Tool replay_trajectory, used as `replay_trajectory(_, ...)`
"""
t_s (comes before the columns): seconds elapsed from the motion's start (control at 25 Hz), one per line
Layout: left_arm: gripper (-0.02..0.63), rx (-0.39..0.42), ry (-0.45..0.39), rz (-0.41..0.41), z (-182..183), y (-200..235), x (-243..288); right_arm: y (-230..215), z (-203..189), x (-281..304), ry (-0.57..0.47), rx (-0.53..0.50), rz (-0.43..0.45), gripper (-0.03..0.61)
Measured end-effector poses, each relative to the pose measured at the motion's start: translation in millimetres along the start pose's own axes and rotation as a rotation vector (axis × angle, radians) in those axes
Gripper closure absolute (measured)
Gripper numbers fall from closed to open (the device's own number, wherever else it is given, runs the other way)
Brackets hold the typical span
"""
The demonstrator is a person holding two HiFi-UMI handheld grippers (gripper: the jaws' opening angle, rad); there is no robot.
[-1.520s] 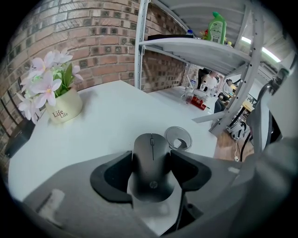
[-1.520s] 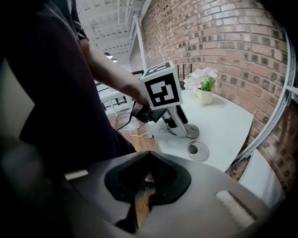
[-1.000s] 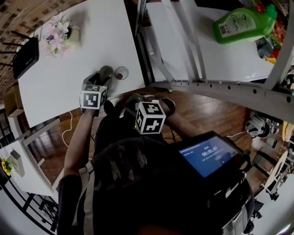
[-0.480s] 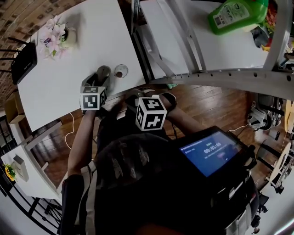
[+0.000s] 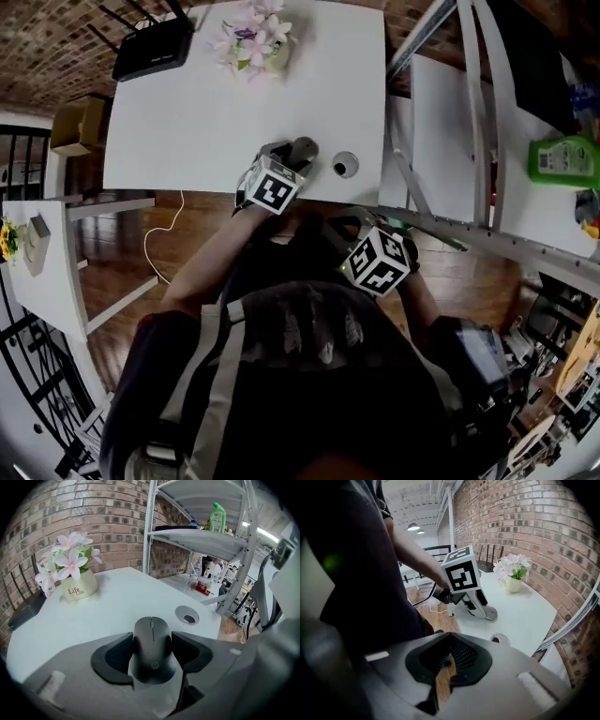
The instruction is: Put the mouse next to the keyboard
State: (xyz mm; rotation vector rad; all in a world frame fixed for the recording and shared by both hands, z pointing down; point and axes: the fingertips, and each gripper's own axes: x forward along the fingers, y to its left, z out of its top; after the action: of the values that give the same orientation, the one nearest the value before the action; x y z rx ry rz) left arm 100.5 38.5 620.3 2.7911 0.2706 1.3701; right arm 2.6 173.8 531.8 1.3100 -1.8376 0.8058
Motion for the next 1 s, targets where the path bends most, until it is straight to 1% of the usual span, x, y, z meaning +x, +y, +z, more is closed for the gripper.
replay_trajectory(0.08, 0.347, -0.019, 0.000, 0.019, -1, 11, -8, -2, 7, 6, -0.002, -0.020, 0.015, 0.572)
replay_trajectory(0.28, 0.347, -0.025, -0.007, 0.019, -12, 27, -18, 0, 22, 15, 0.016, -0.033, 0.016, 0.572)
replay_trajectory(0.56, 0.347, -0.063, -0.015, 0.031, -40, 70, -47, 13, 61, 42, 0.038, -0.079, 0.056, 0.572)
replay_trajectory(0.76, 0.347, -0.060, -0.020, 0.023, -53, 86, -56, 18, 86, 57, 0.052, -0.097, 0.062, 0.574)
replay_trajectory(0.88, 0.347, -0.069, -0.036, 0.028, -59, 98, -64, 24, 102, 66, 0.059, -0.106, 0.073, 0.573)
replay_trajectory(1.0, 0.347, -0.079, -0.031, 0.029, -69, 109, -71, 29, 113, 73, 0.071, -0.115, 0.083, 0.573)
